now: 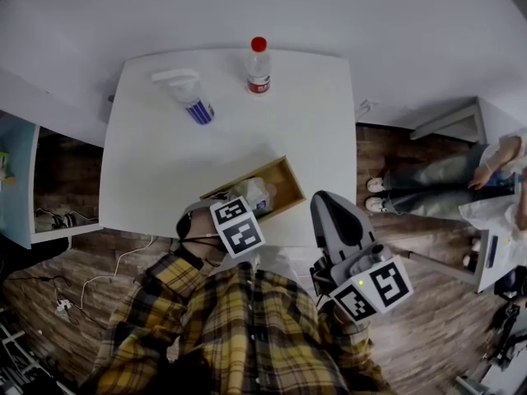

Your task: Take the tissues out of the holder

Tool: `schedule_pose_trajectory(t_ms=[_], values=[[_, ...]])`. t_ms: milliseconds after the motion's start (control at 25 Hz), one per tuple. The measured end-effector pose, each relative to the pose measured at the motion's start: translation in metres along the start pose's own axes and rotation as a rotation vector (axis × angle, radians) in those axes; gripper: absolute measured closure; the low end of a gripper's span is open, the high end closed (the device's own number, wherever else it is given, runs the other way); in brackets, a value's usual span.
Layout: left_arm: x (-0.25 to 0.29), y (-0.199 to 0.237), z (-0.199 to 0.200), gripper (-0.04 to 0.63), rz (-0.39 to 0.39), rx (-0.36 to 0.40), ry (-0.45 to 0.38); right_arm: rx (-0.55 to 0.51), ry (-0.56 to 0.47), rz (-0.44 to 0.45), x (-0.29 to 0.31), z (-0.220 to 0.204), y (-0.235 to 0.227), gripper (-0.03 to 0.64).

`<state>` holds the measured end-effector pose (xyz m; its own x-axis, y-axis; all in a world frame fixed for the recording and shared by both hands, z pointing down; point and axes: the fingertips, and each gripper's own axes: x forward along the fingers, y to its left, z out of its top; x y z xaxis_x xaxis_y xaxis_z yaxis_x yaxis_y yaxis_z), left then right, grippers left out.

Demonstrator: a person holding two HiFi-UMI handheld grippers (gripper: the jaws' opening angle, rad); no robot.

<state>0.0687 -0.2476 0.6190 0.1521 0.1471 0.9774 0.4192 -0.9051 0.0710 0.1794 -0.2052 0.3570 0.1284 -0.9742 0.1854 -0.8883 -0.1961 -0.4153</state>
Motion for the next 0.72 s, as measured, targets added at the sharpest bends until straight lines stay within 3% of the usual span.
schedule_pose_trajectory(t_ms=[200,720], values=[[-0.004,-0.003,0.003,0.560,-0.006,0.024,-0.012,-0.007,0.009,-0.003,-0.003,0.001,-0.003,0.606],[-0.038,-0.003,0.025,0.563,0.044,0.038,-0.098,-0.084,-0.008,0.028,-0.005,0.020,0.005,0.606]])
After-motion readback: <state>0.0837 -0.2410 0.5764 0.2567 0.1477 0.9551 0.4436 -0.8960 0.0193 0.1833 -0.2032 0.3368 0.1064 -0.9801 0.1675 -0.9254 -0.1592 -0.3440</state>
